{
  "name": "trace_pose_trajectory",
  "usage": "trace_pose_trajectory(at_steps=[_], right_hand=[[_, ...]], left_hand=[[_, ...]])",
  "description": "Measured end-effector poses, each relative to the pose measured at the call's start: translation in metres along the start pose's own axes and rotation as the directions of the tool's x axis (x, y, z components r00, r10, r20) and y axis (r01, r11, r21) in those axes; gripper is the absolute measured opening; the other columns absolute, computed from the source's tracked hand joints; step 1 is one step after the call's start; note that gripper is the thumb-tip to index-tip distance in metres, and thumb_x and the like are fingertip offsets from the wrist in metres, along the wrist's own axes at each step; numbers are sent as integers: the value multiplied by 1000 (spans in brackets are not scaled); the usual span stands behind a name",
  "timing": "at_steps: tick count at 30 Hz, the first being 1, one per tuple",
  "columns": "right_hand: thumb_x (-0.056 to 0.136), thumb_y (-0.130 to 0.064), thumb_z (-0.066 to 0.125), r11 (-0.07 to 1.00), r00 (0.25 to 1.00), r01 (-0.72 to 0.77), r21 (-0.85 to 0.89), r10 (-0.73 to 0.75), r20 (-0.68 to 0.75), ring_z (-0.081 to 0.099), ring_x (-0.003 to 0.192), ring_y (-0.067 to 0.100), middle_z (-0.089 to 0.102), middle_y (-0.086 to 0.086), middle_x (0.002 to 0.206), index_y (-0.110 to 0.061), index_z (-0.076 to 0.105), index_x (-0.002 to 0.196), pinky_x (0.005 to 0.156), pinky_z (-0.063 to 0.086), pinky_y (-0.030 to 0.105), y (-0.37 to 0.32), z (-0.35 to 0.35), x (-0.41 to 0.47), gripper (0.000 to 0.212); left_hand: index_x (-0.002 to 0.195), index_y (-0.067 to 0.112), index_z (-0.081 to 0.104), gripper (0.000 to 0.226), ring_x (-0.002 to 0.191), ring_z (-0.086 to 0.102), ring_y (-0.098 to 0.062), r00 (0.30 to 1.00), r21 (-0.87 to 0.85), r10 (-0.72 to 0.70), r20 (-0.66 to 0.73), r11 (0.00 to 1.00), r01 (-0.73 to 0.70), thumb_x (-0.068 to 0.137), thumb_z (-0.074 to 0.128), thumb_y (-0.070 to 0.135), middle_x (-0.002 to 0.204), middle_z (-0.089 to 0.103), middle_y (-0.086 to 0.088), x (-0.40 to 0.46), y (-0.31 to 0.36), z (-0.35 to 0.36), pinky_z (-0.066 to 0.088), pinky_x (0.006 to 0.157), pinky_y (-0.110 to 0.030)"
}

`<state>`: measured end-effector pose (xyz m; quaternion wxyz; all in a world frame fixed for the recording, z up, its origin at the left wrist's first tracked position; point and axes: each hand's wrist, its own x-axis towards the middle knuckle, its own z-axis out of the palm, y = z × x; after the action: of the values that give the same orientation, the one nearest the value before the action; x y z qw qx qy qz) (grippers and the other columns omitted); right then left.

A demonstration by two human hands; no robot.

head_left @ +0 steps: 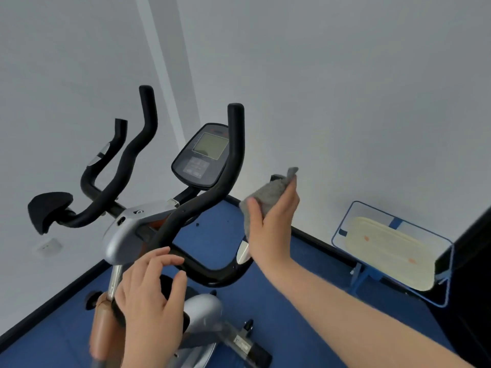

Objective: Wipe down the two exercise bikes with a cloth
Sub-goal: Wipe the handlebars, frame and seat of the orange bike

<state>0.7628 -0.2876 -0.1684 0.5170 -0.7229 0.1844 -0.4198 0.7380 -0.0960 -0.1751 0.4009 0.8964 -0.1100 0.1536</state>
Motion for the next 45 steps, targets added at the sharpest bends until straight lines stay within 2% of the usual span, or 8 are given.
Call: trace_pose_trajectory(at_steps=[5,10,18,25,33,38,42,45], right_hand=[[92,-20,58,781,876,478,-403,-458,151,49,99,25,62,4,105,-7,66,108,77,52,41,-7,-16,50,22],[90,-36,59,358,588,804,-474,-594,548,52,118,32,66,4,94,-7,70,92,116,19,53,11,-46,47,32],[94,-50,46,395,345,898,-195,-356,869,60,78,20,63,-3,82,-16,67,103,93,47,37,-6,-32,-14,41],[95,-54,27,487,131,873,-11,-212,969,46,101,12,53,-11,110,-25,54,128,92,34,31,-46,-43,14,51],[96,-56,15,481,46,877,9,-102,994,34,112,6,40,-17,117,-30,51,128,101,21,28,-64,-45,37,54],[98,-57,14,324,154,934,-149,10,988,23,138,8,35,-14,142,-30,27,146,117,2,35,-36,-34,20,57],[93,-60,3,214,190,961,-178,-35,981,53,91,17,58,-10,91,-28,56,96,94,34,34,-30,-36,18,62],[96,-55,33,121,199,975,-188,-80,977,52,54,17,54,-6,56,-23,53,66,63,43,30,-29,-14,-16,48]], left_hand=[[90,33,61,29,109,37,-3,999,21,-1,-47,1000,2,84,69,6,118,55,15,-1,1,0,19,101,-35],[91,32,63,28,104,33,8,994,-8,-28,-106,1000,27,83,67,5,115,56,16,-2,0,2,32,95,-46],[87,33,63,25,110,32,27,982,-29,-23,-188,999,18,85,65,9,113,55,29,-5,-6,3,36,81,-35],[84,34,61,15,105,43,7,988,-73,18,-156,997,-30,82,46,34,113,59,17,-1,-9,3,30,93,-28],[84,29,62,12,111,41,13,987,-90,-5,-163,996,-10,83,54,20,113,58,21,-3,-11,5,24,98,-11],[86,26,62,11,113,44,8,987,-91,-11,-159,996,-4,83,55,18,113,59,18,-3,-10,4,25,99,-12],[85,26,63,12,113,47,3,984,-116,-45,-173,993,25,83,55,17,114,59,17,-3,-8,3,30,100,-19],[89,27,63,17,111,42,3,960,-114,-119,-255,989,92,83,55,13,117,57,16,-6,-8,4,24,100,-16]])
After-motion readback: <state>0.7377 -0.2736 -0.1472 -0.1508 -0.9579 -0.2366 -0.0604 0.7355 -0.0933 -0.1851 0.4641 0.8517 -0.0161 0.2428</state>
